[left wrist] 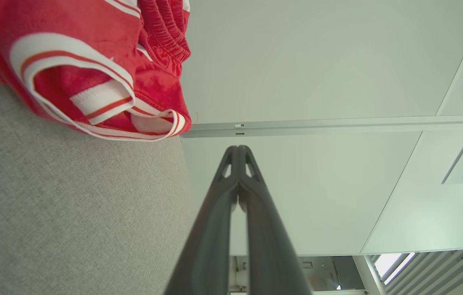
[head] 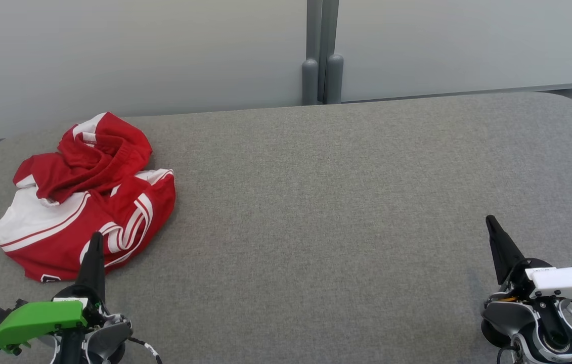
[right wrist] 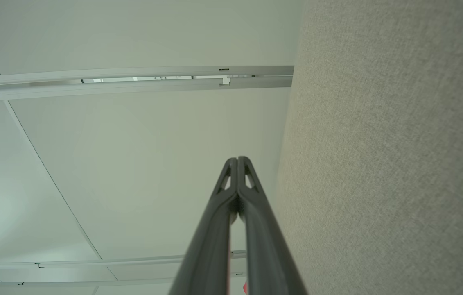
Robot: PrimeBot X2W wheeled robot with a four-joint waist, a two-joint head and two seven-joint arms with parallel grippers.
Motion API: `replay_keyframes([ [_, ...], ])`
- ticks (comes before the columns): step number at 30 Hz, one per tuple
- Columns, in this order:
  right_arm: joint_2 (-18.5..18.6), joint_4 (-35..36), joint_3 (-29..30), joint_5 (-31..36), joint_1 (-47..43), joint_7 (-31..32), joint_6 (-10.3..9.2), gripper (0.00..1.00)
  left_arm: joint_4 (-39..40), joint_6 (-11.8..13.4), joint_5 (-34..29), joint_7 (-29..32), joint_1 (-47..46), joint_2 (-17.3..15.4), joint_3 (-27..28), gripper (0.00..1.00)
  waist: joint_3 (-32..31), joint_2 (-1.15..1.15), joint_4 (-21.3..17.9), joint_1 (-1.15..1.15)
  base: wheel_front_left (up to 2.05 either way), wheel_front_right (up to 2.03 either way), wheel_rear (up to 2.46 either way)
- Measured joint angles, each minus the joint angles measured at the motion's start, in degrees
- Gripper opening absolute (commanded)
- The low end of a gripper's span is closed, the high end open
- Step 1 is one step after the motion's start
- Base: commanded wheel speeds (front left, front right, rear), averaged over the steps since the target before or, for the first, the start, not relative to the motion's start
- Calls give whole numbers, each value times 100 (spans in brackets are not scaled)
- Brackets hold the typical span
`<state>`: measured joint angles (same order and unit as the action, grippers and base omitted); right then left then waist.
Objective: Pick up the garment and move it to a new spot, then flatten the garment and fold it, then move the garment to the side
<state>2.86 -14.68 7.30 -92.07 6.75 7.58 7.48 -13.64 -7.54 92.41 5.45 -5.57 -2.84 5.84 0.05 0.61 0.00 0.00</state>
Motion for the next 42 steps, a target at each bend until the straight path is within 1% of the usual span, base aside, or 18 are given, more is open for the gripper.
replay_keyframes([
  [40,0,0,0,0,1,0,0,0,0,0,0,0,0,0,0,0,0,0,0,0,0,0,0],
  [41,0,0,0,0,1,0,0,100,0,0,0,0,0,0,0,100,0,0,0,0,0,0,0],
  [42,-7,-25,-2,0,-16,-2,-1,100,-23,0,3,0,18,2,-5,100,0,0,0,0,0,0,0],
])
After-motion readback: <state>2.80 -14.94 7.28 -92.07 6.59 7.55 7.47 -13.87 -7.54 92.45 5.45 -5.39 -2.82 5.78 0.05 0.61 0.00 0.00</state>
